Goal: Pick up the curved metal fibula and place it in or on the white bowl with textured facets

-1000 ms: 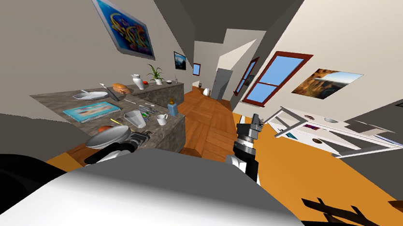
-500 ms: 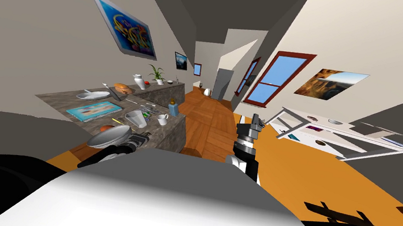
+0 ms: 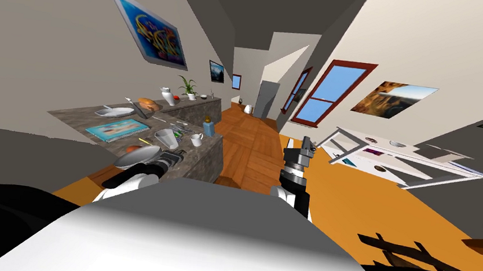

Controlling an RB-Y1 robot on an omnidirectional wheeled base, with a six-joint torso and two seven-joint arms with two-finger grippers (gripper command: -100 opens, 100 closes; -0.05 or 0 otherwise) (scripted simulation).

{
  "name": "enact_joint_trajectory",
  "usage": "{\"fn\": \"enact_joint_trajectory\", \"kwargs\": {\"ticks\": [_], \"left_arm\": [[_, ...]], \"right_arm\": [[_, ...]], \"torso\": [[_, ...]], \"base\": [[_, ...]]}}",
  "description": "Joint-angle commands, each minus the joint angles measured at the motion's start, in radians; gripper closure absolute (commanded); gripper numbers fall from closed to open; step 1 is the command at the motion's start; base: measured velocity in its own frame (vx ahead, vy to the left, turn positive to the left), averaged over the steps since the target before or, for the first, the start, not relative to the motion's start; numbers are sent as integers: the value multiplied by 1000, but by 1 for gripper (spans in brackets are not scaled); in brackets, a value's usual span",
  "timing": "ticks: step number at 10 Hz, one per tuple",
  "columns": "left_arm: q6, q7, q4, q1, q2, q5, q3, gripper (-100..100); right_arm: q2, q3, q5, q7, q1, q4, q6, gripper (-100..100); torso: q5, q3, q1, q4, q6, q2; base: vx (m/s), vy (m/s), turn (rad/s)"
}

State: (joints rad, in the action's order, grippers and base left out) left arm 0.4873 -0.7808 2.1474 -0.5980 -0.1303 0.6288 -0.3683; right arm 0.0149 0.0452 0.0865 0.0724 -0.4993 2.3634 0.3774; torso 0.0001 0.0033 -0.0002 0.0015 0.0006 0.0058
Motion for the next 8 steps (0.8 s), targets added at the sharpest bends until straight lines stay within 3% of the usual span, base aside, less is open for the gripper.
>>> {"fn": "enact_joint_trajectory", "kwargs": {"ticks": [1, 5, 8], "left_arm": [[11, -36, 29, 13, -14, 11, -1, 100], [43, -108, 81, 39, -45, 29, -23, 100], [57, -128, 103, -7, -66, 54, -89, 100]], "right_arm": [[0, 0, 0, 0, 0, 0, 0, 0], [0, 0, 0, 0, 0, 0, 0, 0], [0, 0, 0, 0, 0, 0, 0, 0]], "torso": [[0, 0, 0, 0, 0, 0], [1, 0, 1, 0, -1, 0], [1, -2, 1, -1, -1, -2]], "base": [[-94, -17, -27], [-93, -21, -25], [-28, -25, -61]]}}
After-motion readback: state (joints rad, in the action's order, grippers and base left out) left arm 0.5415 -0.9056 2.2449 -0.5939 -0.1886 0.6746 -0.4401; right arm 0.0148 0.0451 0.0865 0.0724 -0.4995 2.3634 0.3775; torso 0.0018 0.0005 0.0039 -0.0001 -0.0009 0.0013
